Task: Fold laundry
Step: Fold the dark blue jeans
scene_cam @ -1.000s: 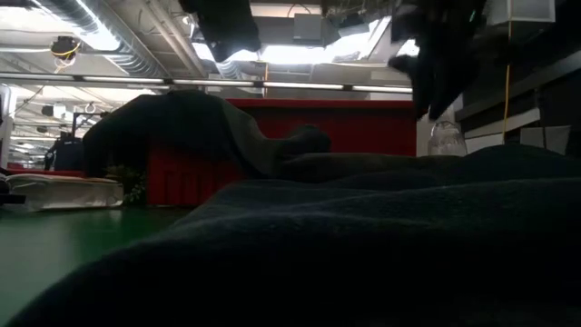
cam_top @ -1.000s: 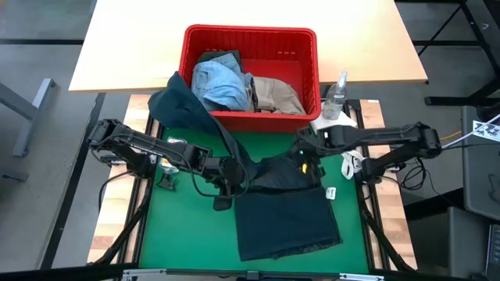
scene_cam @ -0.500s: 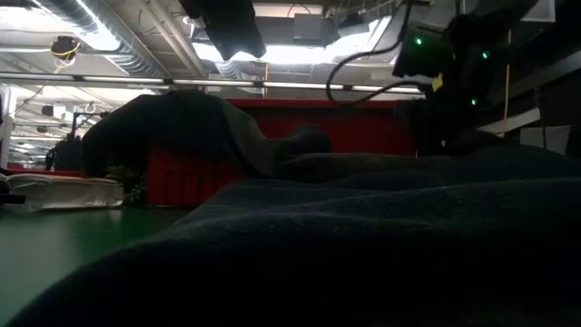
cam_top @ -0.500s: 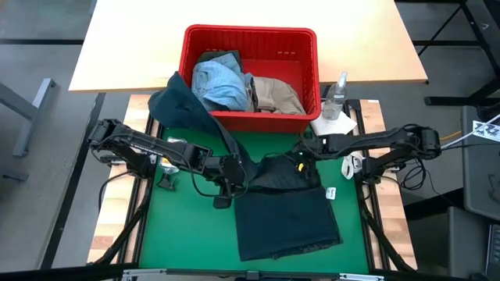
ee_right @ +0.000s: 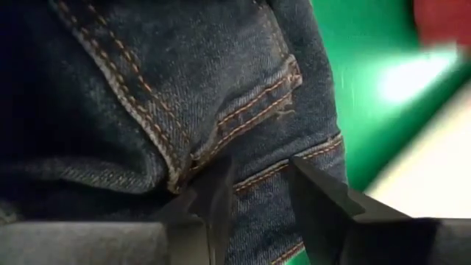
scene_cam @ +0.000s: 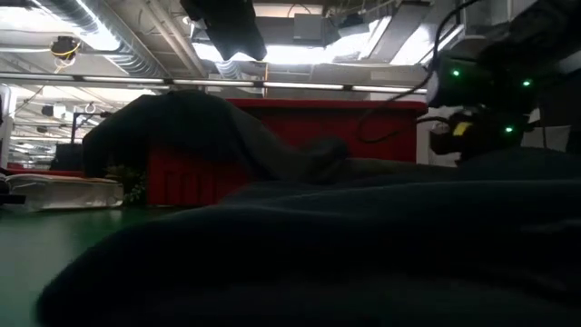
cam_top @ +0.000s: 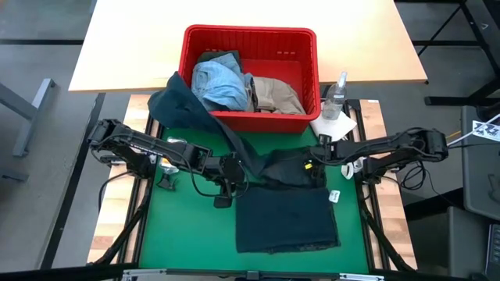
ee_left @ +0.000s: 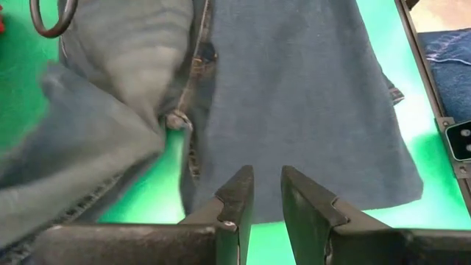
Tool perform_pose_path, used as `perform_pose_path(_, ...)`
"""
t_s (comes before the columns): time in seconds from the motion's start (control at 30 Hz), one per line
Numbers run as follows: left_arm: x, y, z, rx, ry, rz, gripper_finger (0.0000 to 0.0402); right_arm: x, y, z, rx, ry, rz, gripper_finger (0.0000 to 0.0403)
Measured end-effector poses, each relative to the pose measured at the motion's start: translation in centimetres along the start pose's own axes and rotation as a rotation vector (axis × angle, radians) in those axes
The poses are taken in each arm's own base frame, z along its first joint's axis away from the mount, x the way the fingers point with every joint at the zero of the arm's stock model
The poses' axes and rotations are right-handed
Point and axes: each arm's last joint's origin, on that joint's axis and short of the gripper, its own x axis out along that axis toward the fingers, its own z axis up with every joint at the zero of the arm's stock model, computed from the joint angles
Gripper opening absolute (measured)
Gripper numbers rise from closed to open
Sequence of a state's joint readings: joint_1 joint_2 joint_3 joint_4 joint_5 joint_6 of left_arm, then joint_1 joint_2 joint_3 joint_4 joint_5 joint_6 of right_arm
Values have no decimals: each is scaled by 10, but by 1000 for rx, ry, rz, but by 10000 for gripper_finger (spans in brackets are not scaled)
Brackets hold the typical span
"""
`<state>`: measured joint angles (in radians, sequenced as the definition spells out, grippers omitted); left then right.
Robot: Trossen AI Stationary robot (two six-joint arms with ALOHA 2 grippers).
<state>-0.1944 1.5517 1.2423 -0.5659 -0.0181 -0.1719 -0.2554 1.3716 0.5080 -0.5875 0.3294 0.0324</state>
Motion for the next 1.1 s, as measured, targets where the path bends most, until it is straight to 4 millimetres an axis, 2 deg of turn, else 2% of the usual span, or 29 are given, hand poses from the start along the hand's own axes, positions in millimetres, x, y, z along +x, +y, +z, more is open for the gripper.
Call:
perform_pose_path(0.17,0,1,0,-3,2,4,66,0,-1,-10,85,97,-24,136)
perform_pose_path(0.27,-10,4,0,-10,-3,11,66,-2,-2,-15,112,157,-32,136)
perform_pose_path(0.53,-66,23,-8,-51,-44,200,66,-13,-5,-26,88,350,-48,136)
perform_pose_path(0.73,-106,36,-16,-85,-106,359,66,-14,-5,-26,86,357,-33,136)
perform_pose_path(0.97,-138,45,-22,-119,-202,454,66,-14,-5,-26,106,363,-31,136)
perform_pose_path(1.1,-150,50,-24,-142,-244,539,66,-17,-5,-32,162,436,4,136)
